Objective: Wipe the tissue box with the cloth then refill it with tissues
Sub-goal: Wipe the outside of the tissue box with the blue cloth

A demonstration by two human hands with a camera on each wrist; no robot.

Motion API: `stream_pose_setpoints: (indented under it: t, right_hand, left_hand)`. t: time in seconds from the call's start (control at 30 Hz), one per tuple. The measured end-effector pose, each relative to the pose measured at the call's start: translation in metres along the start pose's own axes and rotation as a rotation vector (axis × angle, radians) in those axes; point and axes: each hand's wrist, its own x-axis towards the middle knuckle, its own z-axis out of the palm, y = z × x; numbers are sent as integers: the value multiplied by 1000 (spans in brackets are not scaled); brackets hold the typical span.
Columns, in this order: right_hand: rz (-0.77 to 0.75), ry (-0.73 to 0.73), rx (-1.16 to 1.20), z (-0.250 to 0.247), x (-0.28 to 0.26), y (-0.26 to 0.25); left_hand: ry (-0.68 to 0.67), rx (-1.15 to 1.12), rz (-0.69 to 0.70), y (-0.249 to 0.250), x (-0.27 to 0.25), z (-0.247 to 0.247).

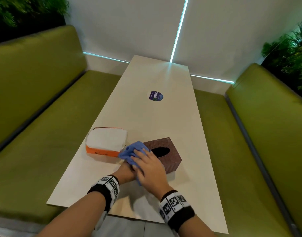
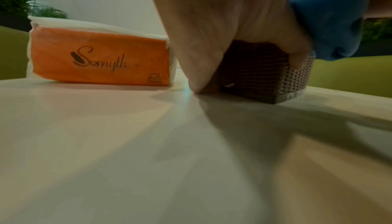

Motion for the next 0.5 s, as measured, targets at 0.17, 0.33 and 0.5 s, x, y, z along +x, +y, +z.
stream_pose_setpoints:
  t: [0.17,0.33,0.5]
  right_hand:
    - [480,185,121,-36,-7,69]
    - [1101,332,757,-58,-14,104]
    - [1108,259,1317,-52,-33,104]
  left_hand:
    - [146,35,141,-4,11,3]
    - [84,-29,173,7,6,-7]
    - [60,-211,161,19,-1,-10]
